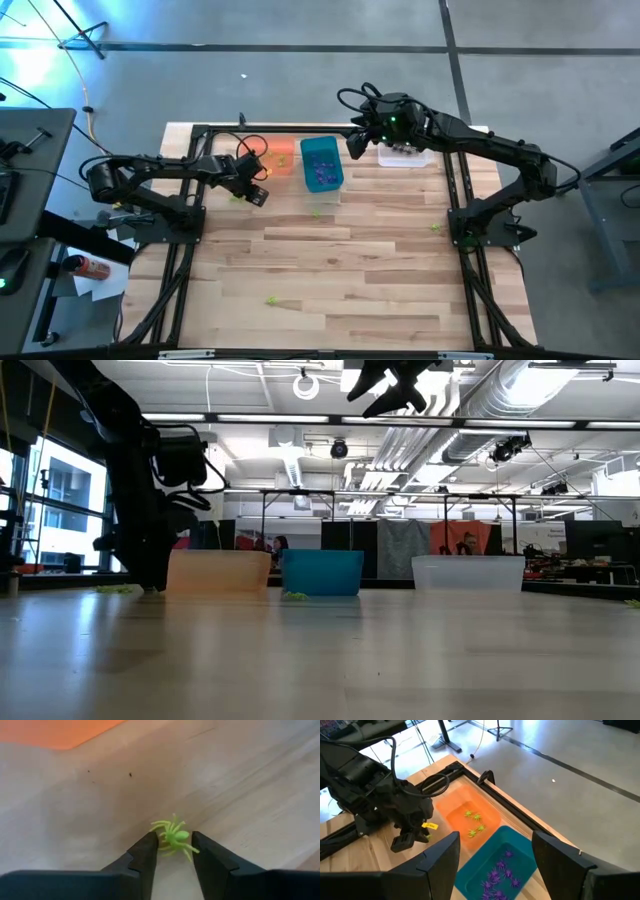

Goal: Sort Halloween decoration
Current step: Put the green spider toy into the orange bin

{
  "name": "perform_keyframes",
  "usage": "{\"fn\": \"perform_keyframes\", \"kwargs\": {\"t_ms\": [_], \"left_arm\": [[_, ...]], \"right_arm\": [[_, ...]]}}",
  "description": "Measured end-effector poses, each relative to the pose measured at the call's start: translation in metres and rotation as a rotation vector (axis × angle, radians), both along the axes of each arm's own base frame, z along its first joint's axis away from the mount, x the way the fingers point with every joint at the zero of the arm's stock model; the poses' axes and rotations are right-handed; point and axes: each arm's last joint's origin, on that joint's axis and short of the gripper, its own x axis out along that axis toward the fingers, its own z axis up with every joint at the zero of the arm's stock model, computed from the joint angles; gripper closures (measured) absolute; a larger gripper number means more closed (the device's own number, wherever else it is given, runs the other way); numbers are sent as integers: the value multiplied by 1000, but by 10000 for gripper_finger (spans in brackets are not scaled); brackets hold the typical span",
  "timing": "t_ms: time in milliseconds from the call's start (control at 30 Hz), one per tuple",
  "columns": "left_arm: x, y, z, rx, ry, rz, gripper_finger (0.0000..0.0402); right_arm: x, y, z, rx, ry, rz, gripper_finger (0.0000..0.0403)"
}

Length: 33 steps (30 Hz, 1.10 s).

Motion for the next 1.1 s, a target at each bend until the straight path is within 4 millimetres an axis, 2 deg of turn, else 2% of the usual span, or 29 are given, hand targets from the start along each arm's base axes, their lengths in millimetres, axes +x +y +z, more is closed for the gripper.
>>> {"fn": "perform_keyframes", "kwargs": {"t_ms": [200, 333, 433, 500, 733, 800, 867, 933, 1100], "left_arm": [[4, 2, 11, 27, -57, -27, 385], [7, 1, 29, 11, -129, -48, 390], [11, 2, 60, 25, -264, -102, 397], [14, 3, 90, 82, -379, -148, 398], [4, -3, 211, 472, -795, -310, 400], [-2, -9, 239, 597, -910, -364, 400], [-6, -14, 258, 713, -983, -422, 400], [-8, -19, 269, 803, -1021, -476, 401], [-9, -23, 272, 850, -1030, -511, 401]], "right_arm": [[0, 0, 0, 10, -6, -6, 159], [0, 0, 0, 10, -6, -6, 159], [0, 0, 0, 7, -4, -4, 159], [0, 0, 0, 5, -4, -7, 159], [1, -1, 4, -18, -39, -19, 159], [2, -2, 5, -34, -47, -13, 159], [3, -2, 7, -56, -58, -3, 159], [4, 0, 9, -70, -75, 22, 159], [6, 1, 11, -78, -95, 91, 159]]}}
